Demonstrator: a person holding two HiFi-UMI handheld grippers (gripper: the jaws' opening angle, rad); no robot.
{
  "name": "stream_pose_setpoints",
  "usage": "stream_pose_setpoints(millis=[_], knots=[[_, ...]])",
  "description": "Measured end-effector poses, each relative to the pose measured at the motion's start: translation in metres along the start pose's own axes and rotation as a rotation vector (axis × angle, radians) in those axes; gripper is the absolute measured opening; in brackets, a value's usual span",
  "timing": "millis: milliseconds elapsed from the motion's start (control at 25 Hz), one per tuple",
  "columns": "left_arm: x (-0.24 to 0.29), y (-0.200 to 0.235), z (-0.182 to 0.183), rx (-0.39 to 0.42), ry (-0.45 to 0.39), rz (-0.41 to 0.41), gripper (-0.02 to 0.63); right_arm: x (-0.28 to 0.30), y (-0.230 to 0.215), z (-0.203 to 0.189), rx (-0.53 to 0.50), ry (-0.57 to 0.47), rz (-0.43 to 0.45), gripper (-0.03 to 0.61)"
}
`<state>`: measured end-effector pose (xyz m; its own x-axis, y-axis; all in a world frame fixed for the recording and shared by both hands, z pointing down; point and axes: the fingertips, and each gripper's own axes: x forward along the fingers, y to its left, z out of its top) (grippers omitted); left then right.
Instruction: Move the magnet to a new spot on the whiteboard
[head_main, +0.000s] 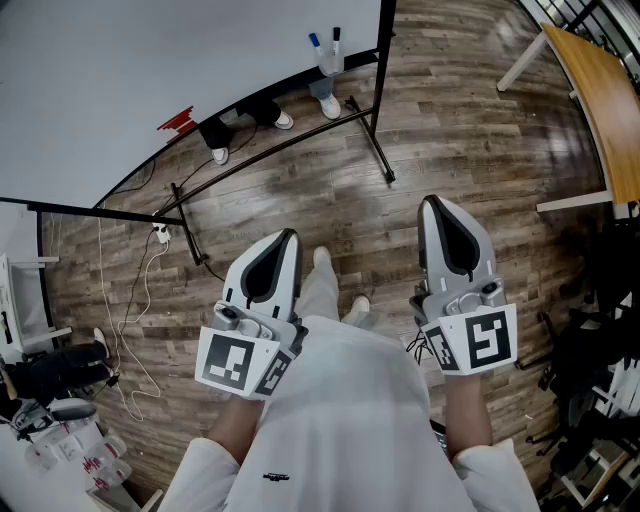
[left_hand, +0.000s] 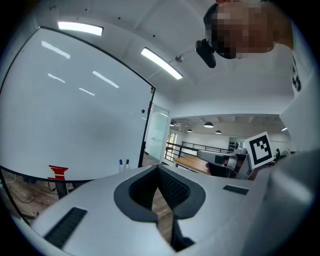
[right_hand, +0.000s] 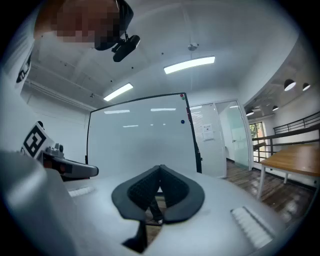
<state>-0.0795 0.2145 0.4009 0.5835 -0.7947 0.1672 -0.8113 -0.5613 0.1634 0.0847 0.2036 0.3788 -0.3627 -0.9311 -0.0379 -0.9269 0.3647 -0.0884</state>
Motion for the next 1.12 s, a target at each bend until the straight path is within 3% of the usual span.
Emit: stream_pose_setpoints(millis=[520, 960, 1120], knots=[[-0.051, -0.032, -0.014, 0.005, 0.006, -0.068, 0.006, -0.062, 0.056, -0.035, 0.008, 0.046, -0.041, 0.012], [-0.051, -0.063, -0.012, 0.044, -0.016, -0.053, 0.006, -0.088, 0.036, -0.028, 0.016, 0.02, -0.023, 0.012], [-0.037, -0.059, -0.017, 0.042, -0.011, -0.032, 0.006, -0.073, 0.022, -0.027, 0.018, 0.011, -0.003, 0.012]])
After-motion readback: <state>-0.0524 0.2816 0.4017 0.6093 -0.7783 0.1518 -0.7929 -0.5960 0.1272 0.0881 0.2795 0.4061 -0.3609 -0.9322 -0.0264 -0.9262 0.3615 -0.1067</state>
